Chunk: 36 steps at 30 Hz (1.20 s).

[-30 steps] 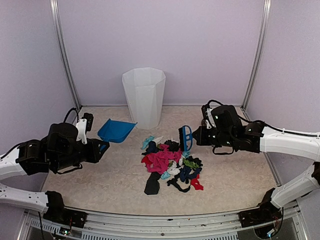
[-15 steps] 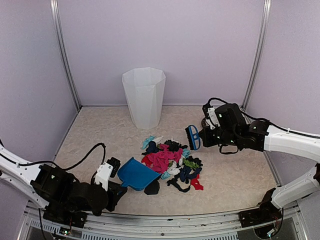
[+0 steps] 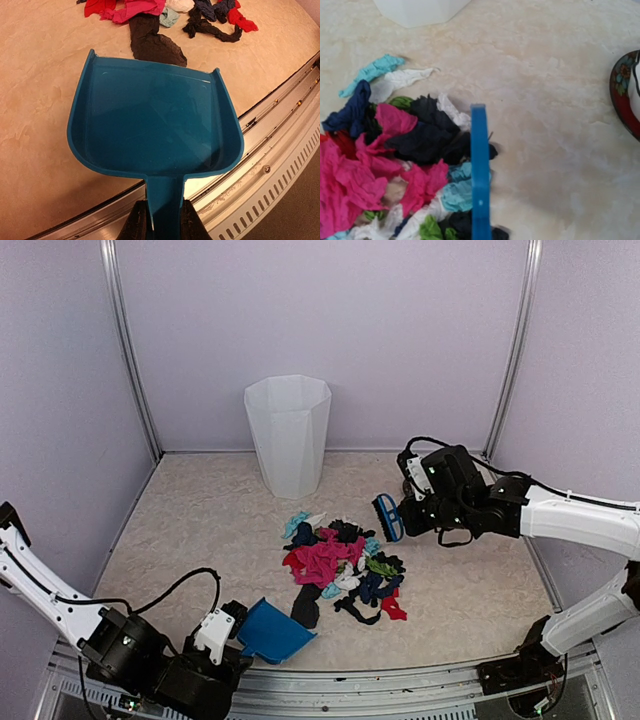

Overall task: Sweep away the paper scraps from the table
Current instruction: Sweep the paper scraps at the center of the board, then sweep the paper scraps into the dustpan.

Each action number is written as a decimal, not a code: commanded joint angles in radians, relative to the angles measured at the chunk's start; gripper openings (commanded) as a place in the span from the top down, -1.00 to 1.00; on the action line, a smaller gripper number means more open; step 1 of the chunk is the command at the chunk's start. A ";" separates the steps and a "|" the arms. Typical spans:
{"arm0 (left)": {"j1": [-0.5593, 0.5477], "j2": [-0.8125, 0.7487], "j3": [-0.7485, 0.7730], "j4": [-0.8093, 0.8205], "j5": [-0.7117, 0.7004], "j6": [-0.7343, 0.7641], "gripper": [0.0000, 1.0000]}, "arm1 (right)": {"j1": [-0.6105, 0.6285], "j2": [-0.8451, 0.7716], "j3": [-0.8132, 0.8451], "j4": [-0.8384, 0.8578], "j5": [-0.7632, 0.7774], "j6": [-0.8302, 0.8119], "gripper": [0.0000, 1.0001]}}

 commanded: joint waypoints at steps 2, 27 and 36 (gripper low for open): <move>-0.007 0.016 -0.019 0.013 0.049 -0.056 1.00 | -0.008 0.025 0.033 -0.010 0.016 -0.031 1.00; 0.218 0.026 -0.142 0.278 0.312 0.154 1.00 | 0.033 0.310 0.166 0.177 0.112 -0.374 1.00; 0.331 0.053 -0.124 0.280 0.351 0.218 1.00 | 0.135 0.438 0.204 0.250 0.054 -0.525 1.00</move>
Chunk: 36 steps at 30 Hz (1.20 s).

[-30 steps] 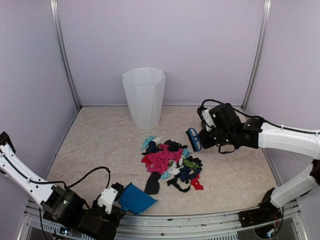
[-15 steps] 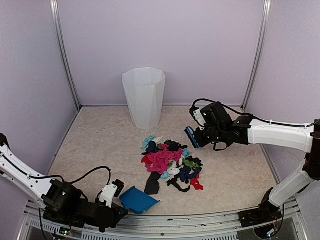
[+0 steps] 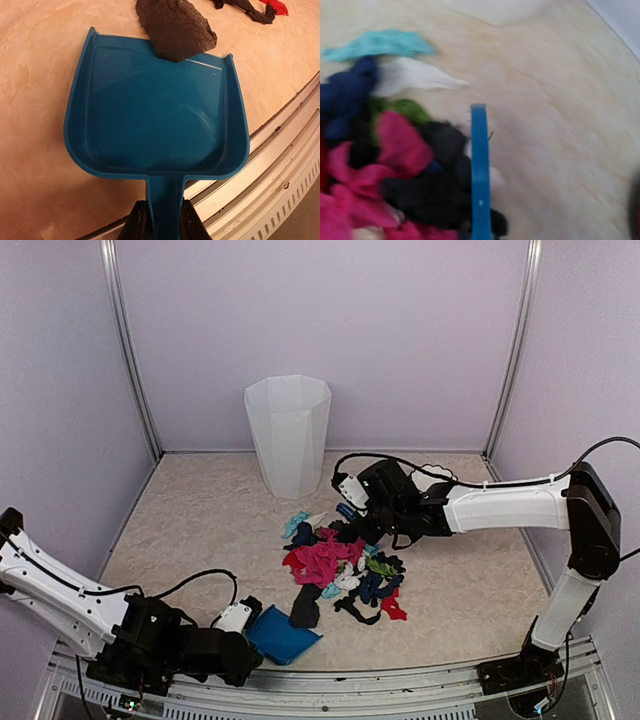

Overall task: Sweep away the paper scraps from the table
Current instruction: Sweep the paper scraps into the dustpan.

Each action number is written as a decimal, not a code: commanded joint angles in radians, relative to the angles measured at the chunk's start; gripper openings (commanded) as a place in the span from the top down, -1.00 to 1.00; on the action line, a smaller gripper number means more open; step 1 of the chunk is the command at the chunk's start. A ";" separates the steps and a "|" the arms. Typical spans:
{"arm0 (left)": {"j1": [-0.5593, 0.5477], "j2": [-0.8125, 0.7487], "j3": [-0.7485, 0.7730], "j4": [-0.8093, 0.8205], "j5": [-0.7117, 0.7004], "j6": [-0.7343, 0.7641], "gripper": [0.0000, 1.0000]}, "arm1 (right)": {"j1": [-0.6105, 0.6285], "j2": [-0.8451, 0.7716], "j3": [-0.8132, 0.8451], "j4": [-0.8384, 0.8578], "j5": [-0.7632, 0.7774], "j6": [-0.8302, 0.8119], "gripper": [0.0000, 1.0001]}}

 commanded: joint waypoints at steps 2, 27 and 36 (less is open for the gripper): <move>0.087 0.024 0.011 0.017 0.047 0.071 1.00 | 0.067 0.039 0.024 0.062 -0.062 -0.118 1.00; 0.270 0.124 -0.029 0.217 -0.018 0.182 1.00 | 0.238 0.026 -0.050 0.054 -0.221 -0.128 1.00; 0.277 0.129 -0.059 0.309 -0.092 0.214 1.00 | 0.267 -0.003 -0.027 0.021 -0.225 -0.118 1.00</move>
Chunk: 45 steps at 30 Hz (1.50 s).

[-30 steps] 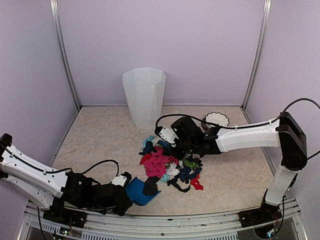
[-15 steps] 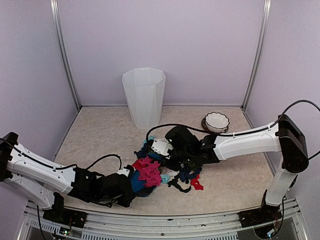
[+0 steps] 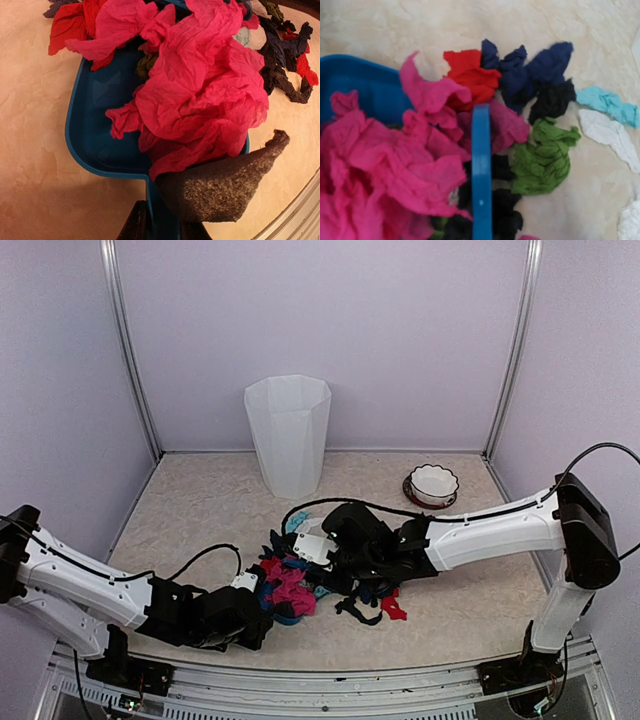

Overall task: Sweep away the paper scraps from the table
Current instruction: Sweep the paper scraps into the dustpan.

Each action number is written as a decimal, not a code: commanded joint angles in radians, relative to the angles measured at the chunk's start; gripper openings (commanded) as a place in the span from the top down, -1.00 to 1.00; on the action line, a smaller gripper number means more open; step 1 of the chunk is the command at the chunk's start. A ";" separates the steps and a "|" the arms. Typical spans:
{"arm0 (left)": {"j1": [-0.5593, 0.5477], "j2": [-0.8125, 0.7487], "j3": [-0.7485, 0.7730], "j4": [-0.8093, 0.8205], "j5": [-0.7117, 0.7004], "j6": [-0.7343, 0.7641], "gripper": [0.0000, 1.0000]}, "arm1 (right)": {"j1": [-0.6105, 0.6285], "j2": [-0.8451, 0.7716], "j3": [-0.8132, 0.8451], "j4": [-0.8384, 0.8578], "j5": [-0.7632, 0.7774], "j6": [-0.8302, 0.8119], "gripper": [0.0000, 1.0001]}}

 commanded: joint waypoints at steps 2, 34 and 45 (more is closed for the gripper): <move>0.014 0.009 -0.038 0.059 -0.086 0.030 1.00 | 0.021 -0.048 0.018 -0.057 -0.033 0.023 1.00; -0.047 0.063 -0.101 0.348 -0.290 0.143 1.00 | -0.028 -0.360 -0.169 0.069 0.399 0.142 1.00; -0.041 0.026 -0.061 0.348 -0.335 0.210 1.00 | -0.110 -0.498 -0.305 0.047 0.409 0.287 1.00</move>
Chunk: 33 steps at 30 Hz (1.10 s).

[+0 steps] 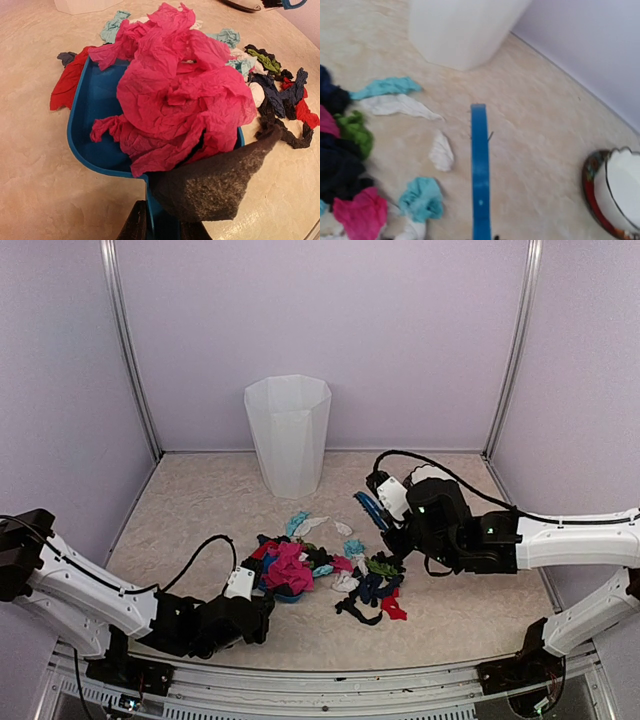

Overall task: Sweep away the paper scraps from the table
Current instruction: Sweep the paper scraps into the dustpan.

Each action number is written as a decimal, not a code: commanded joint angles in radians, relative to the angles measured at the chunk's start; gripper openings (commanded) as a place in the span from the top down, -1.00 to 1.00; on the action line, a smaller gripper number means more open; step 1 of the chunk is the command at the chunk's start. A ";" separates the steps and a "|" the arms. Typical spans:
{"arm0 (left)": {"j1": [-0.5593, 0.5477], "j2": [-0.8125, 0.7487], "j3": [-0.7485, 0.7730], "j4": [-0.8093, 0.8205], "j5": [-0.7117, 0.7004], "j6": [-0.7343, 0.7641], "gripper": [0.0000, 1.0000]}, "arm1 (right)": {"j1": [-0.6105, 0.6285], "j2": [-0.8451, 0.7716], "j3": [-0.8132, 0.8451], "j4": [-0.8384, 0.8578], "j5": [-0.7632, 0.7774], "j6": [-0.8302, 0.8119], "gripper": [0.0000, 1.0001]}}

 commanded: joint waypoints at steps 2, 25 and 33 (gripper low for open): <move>0.002 -0.040 0.050 -0.003 -0.049 0.057 1.00 | -0.021 -0.046 -0.043 -0.003 0.024 0.076 1.00; 0.093 -0.177 0.406 -0.356 -0.037 0.233 1.00 | -0.088 -0.117 -0.112 0.007 0.020 0.117 1.00; 0.217 -0.149 0.626 -0.474 0.066 0.308 1.00 | -0.094 -0.128 -0.121 0.010 0.008 0.117 1.00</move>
